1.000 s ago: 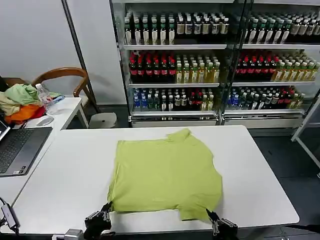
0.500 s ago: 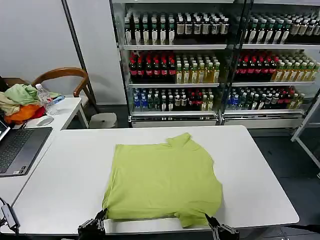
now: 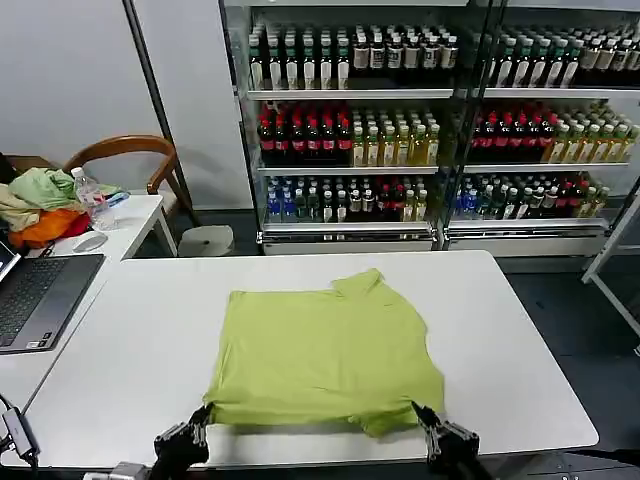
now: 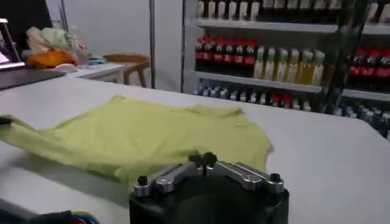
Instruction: Fold and organize the clothes.
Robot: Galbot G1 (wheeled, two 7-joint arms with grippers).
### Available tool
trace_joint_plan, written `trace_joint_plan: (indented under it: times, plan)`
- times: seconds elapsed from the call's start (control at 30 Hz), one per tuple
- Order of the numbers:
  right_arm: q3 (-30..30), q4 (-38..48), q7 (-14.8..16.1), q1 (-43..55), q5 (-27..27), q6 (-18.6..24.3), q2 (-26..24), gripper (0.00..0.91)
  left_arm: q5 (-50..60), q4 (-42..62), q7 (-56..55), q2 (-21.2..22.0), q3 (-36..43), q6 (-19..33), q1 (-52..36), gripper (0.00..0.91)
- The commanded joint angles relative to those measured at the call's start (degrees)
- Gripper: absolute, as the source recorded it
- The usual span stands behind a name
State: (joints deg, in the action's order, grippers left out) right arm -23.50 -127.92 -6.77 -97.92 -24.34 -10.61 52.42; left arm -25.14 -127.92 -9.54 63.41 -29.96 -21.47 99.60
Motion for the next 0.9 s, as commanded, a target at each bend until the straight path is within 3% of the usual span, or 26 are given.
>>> trace_joint_plan:
  times: [0.03,0.43,0.9]
  plan:
    - [3.8,8.84,0.82,15.55,-2.98,-2.07,1.23,0.0,-5.31,10.14,3.76,-2.3,0.14,0.6,-13.23,0.05]
    - [9.49,15.96,0.87,26.38,-3.25,-4.24,2.98,0.0,-5.12,17.45,6.75,-3.19,3.27,0.61,-20.92,0.05]
    - [10.39,18.64,0.17,27.41,-3.3,-5.18,3.39,0.0,-4.82,20.38,8.42,-2.8,5.05,1.13,-23.38,0.05]
